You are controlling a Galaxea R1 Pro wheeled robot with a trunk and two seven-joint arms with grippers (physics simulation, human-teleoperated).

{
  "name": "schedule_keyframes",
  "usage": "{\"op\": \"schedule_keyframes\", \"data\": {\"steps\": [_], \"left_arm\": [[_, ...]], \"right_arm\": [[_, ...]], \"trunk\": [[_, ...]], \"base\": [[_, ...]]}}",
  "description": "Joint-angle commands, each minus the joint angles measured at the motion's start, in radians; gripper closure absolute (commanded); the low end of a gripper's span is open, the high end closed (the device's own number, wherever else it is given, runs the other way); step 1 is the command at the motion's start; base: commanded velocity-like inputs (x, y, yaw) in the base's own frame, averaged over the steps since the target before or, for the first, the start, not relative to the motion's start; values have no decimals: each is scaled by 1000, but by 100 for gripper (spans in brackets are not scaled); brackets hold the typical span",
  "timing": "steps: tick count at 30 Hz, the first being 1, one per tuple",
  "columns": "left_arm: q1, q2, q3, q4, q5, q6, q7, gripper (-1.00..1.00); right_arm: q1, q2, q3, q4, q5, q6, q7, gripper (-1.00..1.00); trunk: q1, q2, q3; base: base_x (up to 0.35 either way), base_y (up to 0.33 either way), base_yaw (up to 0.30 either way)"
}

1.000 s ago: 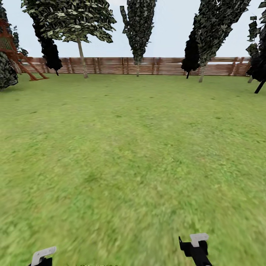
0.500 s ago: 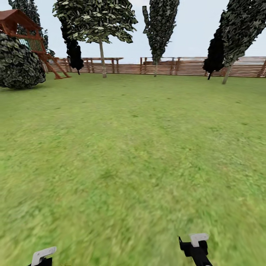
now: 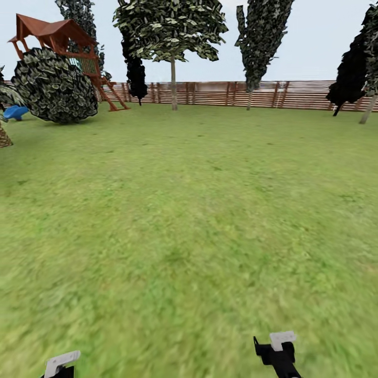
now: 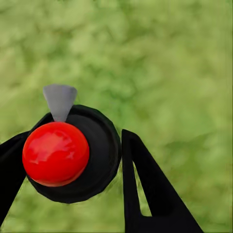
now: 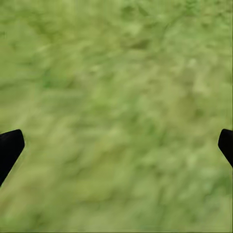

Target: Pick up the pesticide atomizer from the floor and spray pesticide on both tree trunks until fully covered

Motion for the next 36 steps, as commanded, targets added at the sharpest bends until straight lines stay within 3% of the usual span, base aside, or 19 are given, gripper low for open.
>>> {"op": "schedule_keyframes", "data": {"steps": [1, 9, 22, 28, 36], "left_arm": [[0, 0, 0, 0, 0, 0, 0, 100], [0, 0, 0, 1, 0, 0, 0, 100], [1, 4, 1, 0, -3, 0, 0, 100], [10, 5, 1, -1, -3, -1, 0, 100], [11, 2, 0, -1, -3, -2, 0, 100]], "right_arm": [[0, 0, 0, 0, 0, 0, 0, -100], [0, -2, 0, 0, 1, 2, 2, -100], [3, -4, 4, 56, 6, 2, 3, -100], [5, 14, 4, 138, 5, 6, 6, -100], [46, 16, 3, 143, 5, 6, 5, -100]], "trunk": [[0, 0, 0], [0, 0, 0], [0, 0, 0], [0, 0, 0], [0, 0, 0]], "base": [[286, 202, 282], [292, 187, 235], [337, 12, 5], [339, 0, 0], [340, 0, 0]]}}
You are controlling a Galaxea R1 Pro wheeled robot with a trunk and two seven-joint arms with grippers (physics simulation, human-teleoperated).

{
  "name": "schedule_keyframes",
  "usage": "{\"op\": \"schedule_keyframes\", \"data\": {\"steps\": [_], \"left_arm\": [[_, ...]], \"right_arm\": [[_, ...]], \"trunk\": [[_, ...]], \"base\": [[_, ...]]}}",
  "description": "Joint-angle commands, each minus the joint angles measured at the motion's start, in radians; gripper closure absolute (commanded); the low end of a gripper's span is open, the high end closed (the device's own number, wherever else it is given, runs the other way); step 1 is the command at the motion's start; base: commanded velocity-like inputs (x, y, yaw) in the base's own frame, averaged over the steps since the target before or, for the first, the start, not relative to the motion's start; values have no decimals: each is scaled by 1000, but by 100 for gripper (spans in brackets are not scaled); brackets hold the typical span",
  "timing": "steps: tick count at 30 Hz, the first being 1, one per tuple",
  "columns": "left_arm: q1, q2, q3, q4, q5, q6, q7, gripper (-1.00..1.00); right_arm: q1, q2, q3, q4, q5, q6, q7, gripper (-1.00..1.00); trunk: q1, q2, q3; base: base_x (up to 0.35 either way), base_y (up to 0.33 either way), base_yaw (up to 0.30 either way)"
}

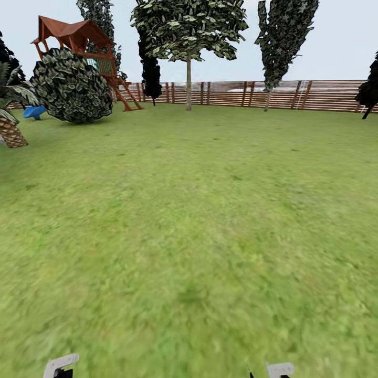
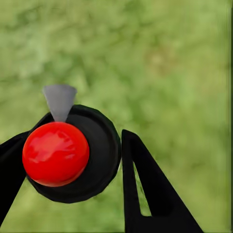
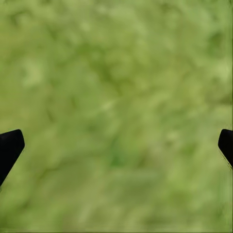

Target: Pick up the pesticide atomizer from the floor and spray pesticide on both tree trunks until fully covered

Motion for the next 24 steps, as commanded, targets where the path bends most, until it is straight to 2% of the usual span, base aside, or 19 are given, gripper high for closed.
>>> {"op": "schedule_keyframes", "data": {"steps": [1, 24], "left_arm": [[0, 0, 0, 0, 0, 0, 0, 100], [1, -2, 0, 0, -1, -1, 0, 100]], "right_arm": [[1, 0, 0, 0, 0, 0, 0, -100], [1, 0, 0, -1, 0, 0, 0, -100]], "trunk": [[0, 0, 0], [0, 0, 0]], "base": [[339, 0, 0], [340, 0, 0]]}}
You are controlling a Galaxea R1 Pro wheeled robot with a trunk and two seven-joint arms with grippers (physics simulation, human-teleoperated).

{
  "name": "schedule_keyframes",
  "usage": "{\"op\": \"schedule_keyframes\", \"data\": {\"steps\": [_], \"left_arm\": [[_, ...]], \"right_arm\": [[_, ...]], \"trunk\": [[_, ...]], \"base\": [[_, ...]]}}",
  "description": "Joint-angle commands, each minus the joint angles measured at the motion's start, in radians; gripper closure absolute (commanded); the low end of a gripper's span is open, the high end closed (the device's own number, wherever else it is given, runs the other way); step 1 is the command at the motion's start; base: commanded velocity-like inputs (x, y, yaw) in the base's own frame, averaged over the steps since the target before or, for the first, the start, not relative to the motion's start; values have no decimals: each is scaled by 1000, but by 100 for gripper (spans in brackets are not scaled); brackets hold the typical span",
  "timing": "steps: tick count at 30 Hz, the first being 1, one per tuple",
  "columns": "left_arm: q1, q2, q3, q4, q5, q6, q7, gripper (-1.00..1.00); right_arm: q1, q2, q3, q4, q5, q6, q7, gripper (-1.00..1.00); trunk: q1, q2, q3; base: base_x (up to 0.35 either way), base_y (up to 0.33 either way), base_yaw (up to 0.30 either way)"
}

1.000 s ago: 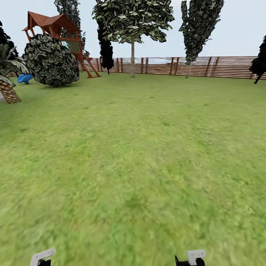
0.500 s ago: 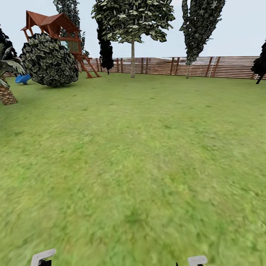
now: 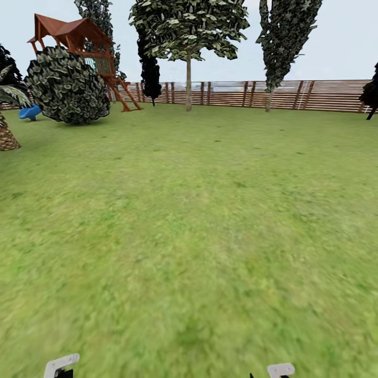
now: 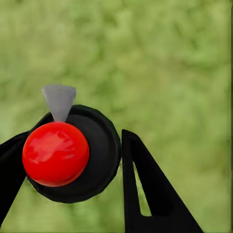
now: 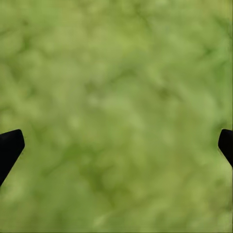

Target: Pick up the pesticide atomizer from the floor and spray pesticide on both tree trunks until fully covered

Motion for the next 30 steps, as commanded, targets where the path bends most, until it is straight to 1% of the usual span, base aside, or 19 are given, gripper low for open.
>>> {"op": "schedule_keyframes", "data": {"steps": [1, 30], "left_arm": [[0, 0, 0, 0, 0, 0, 0, 100], [0, 0, 0, 0, 0, -1, 0, 100]], "right_arm": [[0, 0, 0, 0, 0, 0, 0, -100], [0, 0, 0, 0, 0, 0, 0, -100]], "trunk": [[0, 0, 0], [0, 0, 0]], "base": [[340, 0, 0], [340, 0, 0]]}}
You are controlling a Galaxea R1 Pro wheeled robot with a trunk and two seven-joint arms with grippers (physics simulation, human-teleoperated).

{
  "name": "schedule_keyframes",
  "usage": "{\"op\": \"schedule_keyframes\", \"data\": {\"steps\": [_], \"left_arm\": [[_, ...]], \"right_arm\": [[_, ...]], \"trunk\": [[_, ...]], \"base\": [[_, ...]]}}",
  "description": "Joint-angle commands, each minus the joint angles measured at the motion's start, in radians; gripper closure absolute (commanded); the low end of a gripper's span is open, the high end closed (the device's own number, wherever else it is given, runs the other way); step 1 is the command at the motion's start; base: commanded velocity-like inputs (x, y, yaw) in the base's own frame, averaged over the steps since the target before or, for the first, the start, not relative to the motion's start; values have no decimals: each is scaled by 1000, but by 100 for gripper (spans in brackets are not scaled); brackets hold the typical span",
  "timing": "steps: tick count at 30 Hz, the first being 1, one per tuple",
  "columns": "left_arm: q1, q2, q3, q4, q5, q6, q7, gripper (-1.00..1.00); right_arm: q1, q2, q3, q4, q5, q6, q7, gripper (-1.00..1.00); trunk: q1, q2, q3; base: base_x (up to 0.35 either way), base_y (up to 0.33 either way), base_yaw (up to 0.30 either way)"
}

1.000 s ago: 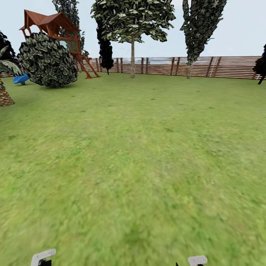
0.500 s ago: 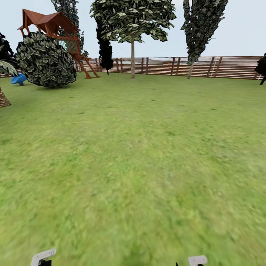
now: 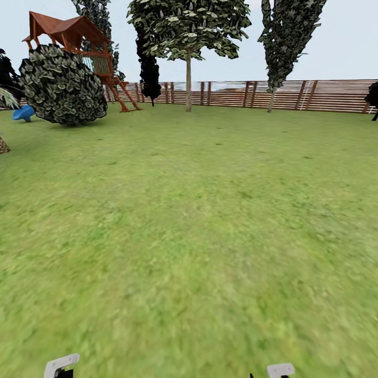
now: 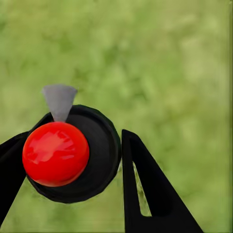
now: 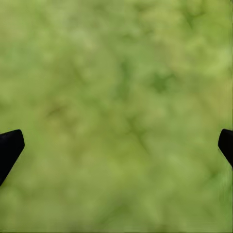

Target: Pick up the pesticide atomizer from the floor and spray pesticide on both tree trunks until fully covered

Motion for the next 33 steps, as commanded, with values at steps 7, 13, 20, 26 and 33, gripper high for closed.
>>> {"op": "schedule_keyframes", "data": {"steps": [7, 13, 20, 26, 33], "left_arm": [[0, 0, 1, 0, 1, 0, 0, 100], [0, 0, 1, 0, 1, 0, 0, 100], [0, 0, 0, 0, 1, 0, 0, 100], [0, -1, -1, 0, 1, 0, -1, 100], [0, -2, -1, 0, 1, 1, 0, 100]], "right_arm": [[0, 0, 0, 0, 0, 0, 0, -100], [0, 0, 0, 0, 0, 0, 0, -100], [0, 0, 0, 0, 0, 0, 0, -100], [0, 0, 0, 0, 0, 0, 0, -100], [0, 0, 0, 0, 0, 0, 0, -100]], "trunk": [[0, 0, 0], [0, 0, 0], [0, 0, 0], [0, 0, 0], [0, 0, 0]], "base": [[340, 0, 0], [339, 0, 0], [339, 0, 0], [339, 0, 0], [339, 0, 0]]}}
